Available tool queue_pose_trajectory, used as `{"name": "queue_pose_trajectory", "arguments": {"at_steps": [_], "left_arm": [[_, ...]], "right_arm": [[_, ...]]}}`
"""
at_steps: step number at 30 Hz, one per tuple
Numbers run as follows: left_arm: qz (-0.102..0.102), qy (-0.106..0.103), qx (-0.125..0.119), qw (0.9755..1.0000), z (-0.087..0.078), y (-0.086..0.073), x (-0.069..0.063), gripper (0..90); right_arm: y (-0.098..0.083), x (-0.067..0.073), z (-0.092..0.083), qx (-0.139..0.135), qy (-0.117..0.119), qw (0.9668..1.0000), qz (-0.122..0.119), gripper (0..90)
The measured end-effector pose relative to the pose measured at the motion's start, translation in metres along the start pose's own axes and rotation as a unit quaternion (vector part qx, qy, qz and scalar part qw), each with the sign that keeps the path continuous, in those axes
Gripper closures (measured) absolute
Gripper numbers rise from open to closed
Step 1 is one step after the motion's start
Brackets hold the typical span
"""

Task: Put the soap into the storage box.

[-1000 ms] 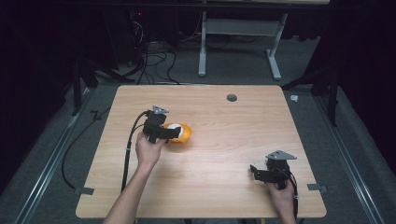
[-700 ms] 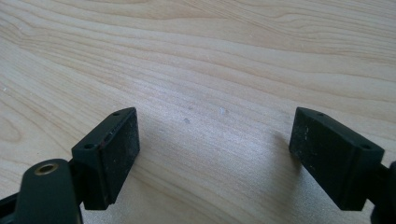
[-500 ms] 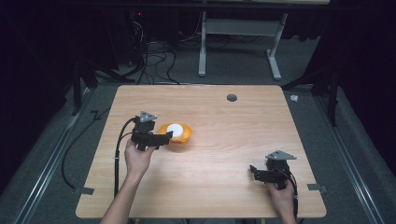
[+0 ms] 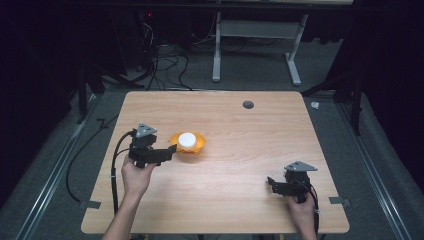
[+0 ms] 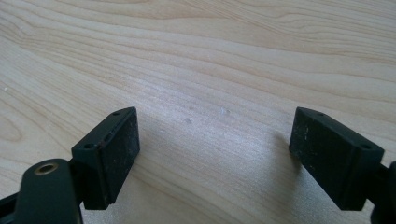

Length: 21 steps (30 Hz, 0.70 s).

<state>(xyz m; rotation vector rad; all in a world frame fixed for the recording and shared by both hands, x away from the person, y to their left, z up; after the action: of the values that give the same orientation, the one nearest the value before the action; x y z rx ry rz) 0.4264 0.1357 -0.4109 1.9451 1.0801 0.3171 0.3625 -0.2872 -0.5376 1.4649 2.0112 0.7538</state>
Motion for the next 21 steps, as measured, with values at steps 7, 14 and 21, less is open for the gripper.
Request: {"name": "queue_pose_trajectory", "arguments": {"at_steps": [7, 14, 21], "left_arm": [[-0.005, -0.001, -0.009, 1.0, -0.013, -0.008, 0.003, 19.6], [-0.008, -0.001, -0.017, 0.9998, -0.023, -0.015, 0.005, 19.6], [-0.016, -0.001, -0.021, 0.9997, -0.034, -0.024, 0.009, 19.5]], "right_arm": [[0.0, 0.0, 0.0, 0.0, -0.001, 1.0, 0.0, 17.1], [0.0, 0.0, 0.0, 0.0, -0.001, 1.0, 0.0, 17.1], [0.0, 0.0, 0.0, 0.0, -0.002, 1.0, 0.0, 17.1]]}}
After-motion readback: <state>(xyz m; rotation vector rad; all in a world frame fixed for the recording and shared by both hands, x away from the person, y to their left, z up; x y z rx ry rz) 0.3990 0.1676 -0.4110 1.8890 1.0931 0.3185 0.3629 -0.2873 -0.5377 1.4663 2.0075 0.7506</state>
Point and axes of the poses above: each handheld gripper's, and its own axes: z roughly forward along the jaws, y roughly out of its top, x roughly to its left, the point moved 5 cm from there along z, roughly forward along the jaws, and after that the axes turned 7 degrees about -y, right-handed, at the moved point
